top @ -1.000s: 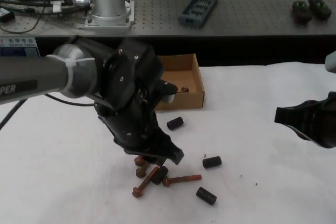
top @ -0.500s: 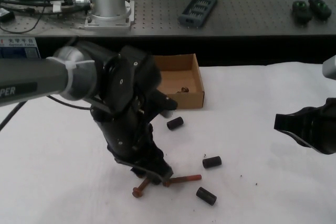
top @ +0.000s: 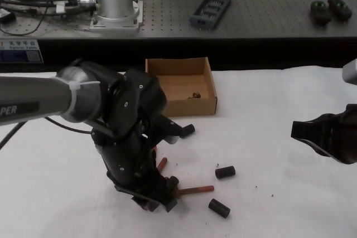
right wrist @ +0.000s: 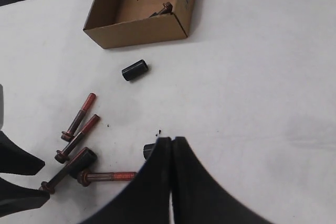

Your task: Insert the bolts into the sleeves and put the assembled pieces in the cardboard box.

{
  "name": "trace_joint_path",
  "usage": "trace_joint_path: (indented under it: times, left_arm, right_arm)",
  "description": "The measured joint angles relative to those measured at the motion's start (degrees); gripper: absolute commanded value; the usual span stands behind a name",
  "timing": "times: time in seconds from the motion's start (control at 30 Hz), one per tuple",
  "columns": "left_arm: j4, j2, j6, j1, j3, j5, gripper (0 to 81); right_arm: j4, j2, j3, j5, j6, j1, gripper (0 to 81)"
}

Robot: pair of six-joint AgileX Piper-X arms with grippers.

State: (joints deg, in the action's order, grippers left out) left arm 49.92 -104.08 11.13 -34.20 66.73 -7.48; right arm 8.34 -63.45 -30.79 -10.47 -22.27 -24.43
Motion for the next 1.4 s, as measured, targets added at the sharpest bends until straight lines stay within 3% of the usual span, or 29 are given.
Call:
trace_joint_path:
  times: [0.37, 0.67, 0.83, 1.4]
  left_arm:
    - [-1.36, -1.50, -1.05, -2.19, -0.14, 0.46, 36.0]
    - [-2.34, -1.88, 0.43, -2.19, -0.14, 4.80, 35.5]
    - [-3.03, -1.88, 0.88, -2.19, -0.14, 5.10, 30.3]
    - [-3.24, -1.88, 0.24, -2.19, -0.14, 6.45, 30.2]
  right_arm:
    - [0.00, 0.00, 0.00, -0.94, 0.00, 0.00, 0.4]
    - [0.00, 0.00, 0.00, -1.29, 0.00, 0.00, 0.4]
    - [0.00, 0.00, 0.00, -2.07, 0.00, 0.00, 0.4]
    - [0.00, 0.00, 0.00, -2.57, 0.00, 0.00, 0.4]
